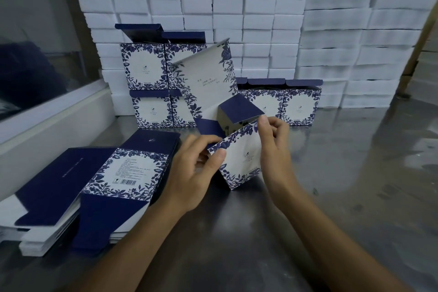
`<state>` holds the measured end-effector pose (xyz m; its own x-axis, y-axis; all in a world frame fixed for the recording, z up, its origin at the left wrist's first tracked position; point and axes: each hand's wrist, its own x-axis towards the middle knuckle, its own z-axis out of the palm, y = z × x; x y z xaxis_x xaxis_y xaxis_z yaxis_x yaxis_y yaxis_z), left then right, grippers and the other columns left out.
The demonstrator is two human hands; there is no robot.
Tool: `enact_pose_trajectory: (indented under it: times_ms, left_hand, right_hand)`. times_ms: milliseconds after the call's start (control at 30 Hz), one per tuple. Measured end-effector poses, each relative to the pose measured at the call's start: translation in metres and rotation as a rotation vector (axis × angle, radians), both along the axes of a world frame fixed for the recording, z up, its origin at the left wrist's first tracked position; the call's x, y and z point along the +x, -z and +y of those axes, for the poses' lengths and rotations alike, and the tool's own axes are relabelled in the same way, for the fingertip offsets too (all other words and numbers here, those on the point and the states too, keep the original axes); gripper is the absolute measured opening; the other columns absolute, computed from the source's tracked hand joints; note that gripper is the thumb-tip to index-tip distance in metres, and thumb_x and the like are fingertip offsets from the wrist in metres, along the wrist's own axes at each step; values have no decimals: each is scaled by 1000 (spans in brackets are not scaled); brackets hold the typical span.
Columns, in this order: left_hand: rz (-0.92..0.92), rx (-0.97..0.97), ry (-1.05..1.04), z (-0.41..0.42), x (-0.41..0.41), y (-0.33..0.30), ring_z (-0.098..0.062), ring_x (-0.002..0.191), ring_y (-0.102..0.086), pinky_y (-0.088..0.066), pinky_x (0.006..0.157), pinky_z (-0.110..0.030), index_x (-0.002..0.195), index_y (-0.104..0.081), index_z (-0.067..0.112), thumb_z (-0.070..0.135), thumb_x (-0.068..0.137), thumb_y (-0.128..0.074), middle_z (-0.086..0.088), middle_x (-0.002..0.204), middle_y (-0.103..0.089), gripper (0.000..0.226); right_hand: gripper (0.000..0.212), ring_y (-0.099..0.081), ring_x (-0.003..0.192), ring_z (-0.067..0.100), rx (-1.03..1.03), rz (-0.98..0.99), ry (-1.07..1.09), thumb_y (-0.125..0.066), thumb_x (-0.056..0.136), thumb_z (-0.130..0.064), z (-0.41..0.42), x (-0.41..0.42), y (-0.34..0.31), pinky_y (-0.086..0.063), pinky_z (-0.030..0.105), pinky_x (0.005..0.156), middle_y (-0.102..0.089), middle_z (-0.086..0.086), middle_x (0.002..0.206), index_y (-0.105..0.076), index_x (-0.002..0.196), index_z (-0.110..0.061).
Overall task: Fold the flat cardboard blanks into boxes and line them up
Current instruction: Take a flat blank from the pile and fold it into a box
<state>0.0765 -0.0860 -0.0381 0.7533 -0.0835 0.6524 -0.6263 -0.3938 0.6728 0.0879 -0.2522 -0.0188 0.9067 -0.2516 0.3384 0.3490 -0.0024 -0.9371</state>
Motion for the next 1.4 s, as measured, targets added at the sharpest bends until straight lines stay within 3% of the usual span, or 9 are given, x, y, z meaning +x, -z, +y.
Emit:
enact_pose_trajectory:
  times_ms: [167, 300, 467, 533, 667, 833, 967, 1200, 1400]
  left_hand:
    - [26, -64, 53, -3, -1, -2, -15, 94, -62, -49, 79, -24, 107, -65, 36, 49, 91, -46, 7, 99, -62, 28]
    - [13, -104, 77, -2, -2, -4, -18, 94, -64, -50, 81, -36, 101, -71, 28, 43, 95, -43, 5, 93, -67, 32]
    - [80, -309, -15, -5, -2, -10, -19, 59, -58, -47, 58, -40, 87, -57, 24, 34, 94, -54, 2, 65, -61, 13]
    - [133, -432, -144, -1, 3, -11, -17, 47, -52, -46, 52, -38, 74, -44, 17, 34, 96, -59, -1, 52, -51, 31]
    - [320, -542, -269, 13, 13, -7, -18, 42, -50, -45, 49, -32, 47, -45, 18, 35, 95, -58, -3, 42, -46, 53]
    - [492, -558, -228, 11, 16, -3, -20, 39, -46, -41, 38, -23, 44, -44, 14, 27, 95, -56, -6, 43, -44, 53]
    - [484, -527, -215, 10, 13, -4, -18, 40, -44, -40, 38, -23, 50, -43, 11, 20, 94, -55, -4, 44, -42, 47]
    - [530, -552, -67, 1, 5, -10, -22, 38, -44, -42, 40, -26, 35, -43, 13, 34, 92, -62, -12, 40, -41, 64]
    - [495, -414, -77, -4, 4, -9, -21, 37, -45, -41, 43, -26, 31, -43, 16, 18, 91, -55, -11, 38, -41, 61]
  right_hand:
    - [38, -51, 96, 11, 67, -8, 86, -66, 86, -52, -6, 3, 2, -40, 28, 84, -52, -6, 103, -50, 105, -24]
    - [59, -50, 94, 10, 26, 12, 116, -64, 69, -71, -5, 0, 3, -44, 31, 86, -50, -8, 101, -48, 104, -26]
    - [65, -50, 94, 13, -11, 2, 116, -59, 65, -73, -6, -3, 1, -44, 35, 86, -50, -6, 102, -47, 106, -25]
    - [63, -48, 90, 15, -45, -57, 97, -57, 68, -71, -5, -5, 1, -43, 37, 85, -51, -2, 100, -47, 105, -21]
    - [46, -41, 82, 18, -88, -148, 57, -59, 75, -65, -1, -8, 4, -39, 42, 77, -47, 0, 90, -46, 99, -28]
    - [42, -43, 87, 18, -100, -180, 114, -59, 74, -66, -1, -9, 5, -43, 45, 85, -50, -6, 97, -46, 97, -33]
    - [43, -51, 97, 20, -131, -199, 126, -61, 73, -66, 1, -9, 4, -44, 41, 92, -55, -3, 102, -47, 98, -34]
    - [46, -56, 109, 21, -126, -195, 155, -64, 73, -69, 2, -8, 6, -47, 39, 97, -60, -2, 108, -49, 100, -35]
    - [49, -54, 113, 20, -146, -176, 168, -62, 73, -73, 2, -6, 7, -46, 41, 99, -59, -5, 110, -47, 102, -37]
